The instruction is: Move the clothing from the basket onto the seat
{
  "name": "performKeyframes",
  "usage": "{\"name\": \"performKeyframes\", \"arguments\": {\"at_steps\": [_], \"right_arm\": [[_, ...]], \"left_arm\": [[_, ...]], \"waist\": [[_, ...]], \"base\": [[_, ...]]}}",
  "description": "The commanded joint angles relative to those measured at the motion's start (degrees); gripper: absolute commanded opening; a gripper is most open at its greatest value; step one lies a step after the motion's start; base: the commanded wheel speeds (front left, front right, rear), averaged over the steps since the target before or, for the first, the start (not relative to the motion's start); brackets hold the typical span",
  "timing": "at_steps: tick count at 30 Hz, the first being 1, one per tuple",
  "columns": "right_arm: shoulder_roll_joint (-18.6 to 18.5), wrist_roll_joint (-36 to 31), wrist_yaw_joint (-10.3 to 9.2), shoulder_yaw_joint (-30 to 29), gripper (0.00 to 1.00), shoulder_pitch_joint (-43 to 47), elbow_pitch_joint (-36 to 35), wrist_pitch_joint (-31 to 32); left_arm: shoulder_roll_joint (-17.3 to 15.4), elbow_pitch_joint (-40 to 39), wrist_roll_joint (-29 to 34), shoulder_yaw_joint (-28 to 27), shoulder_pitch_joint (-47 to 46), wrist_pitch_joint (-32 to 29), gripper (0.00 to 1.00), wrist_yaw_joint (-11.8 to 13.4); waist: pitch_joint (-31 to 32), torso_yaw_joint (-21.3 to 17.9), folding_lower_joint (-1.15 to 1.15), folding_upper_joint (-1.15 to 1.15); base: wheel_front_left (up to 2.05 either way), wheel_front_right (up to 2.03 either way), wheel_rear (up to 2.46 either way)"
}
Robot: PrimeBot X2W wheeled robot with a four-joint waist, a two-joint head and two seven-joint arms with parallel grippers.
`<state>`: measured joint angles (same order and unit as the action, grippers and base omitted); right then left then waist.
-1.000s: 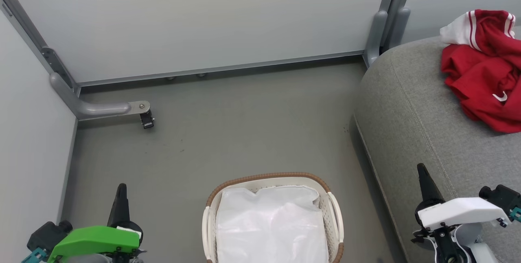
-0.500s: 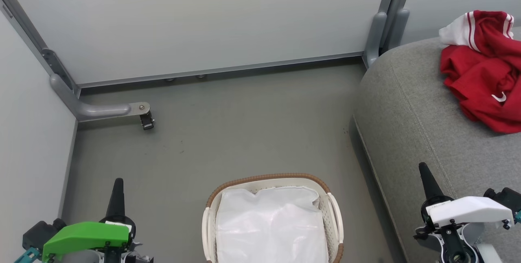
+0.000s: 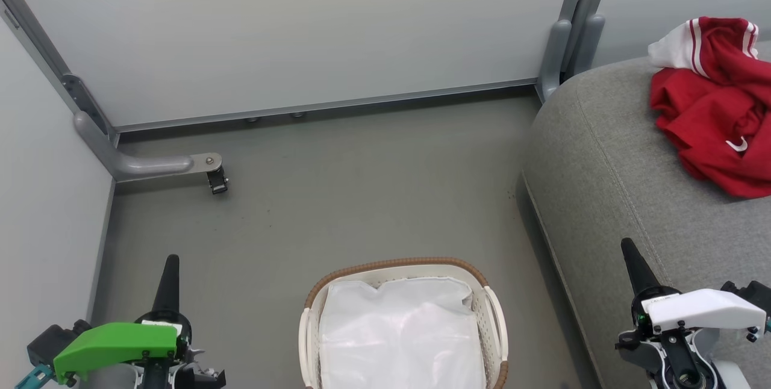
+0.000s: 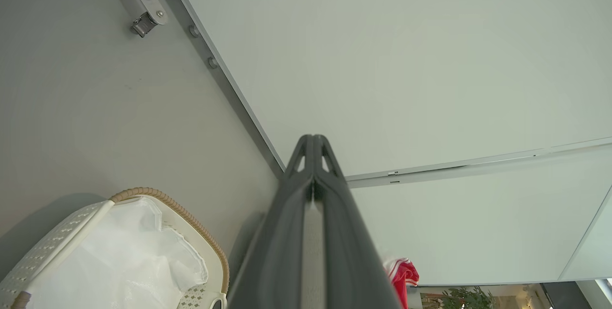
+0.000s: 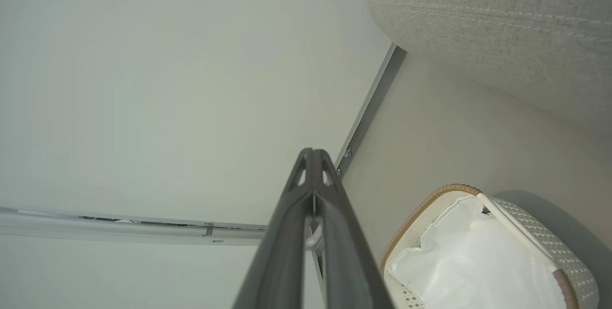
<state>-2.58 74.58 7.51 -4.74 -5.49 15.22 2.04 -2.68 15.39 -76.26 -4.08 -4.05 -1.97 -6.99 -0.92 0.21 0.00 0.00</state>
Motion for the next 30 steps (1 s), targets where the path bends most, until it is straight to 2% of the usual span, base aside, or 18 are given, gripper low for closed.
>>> {"name": "performKeyframes", "arguments": {"at_steps": [1, 30], "right_arm": [[-0.3, 1.4, -0.02, -0.3, 0.00, -1.0, -0.6, 0.4], [-0.4, 14.2, -0.03, -1.6, 0.00, -0.9, -1.2, 3.7]], "left_arm": [[-0.3, -0.5, -1.4, -0.5, -1.3, -0.4, 0.00, -0.2], [-0.3, -1.3, -12.9, -2.2, -2.3, -3.8, 0.00, -0.6]], "waist": [[0.0, 0.0, 0.00, 0.00], [0.6, -0.2, 0.00, 0.00]], "base": [[0.00, 0.00, 0.00], [0.00, 0.00, 0.00]]}}
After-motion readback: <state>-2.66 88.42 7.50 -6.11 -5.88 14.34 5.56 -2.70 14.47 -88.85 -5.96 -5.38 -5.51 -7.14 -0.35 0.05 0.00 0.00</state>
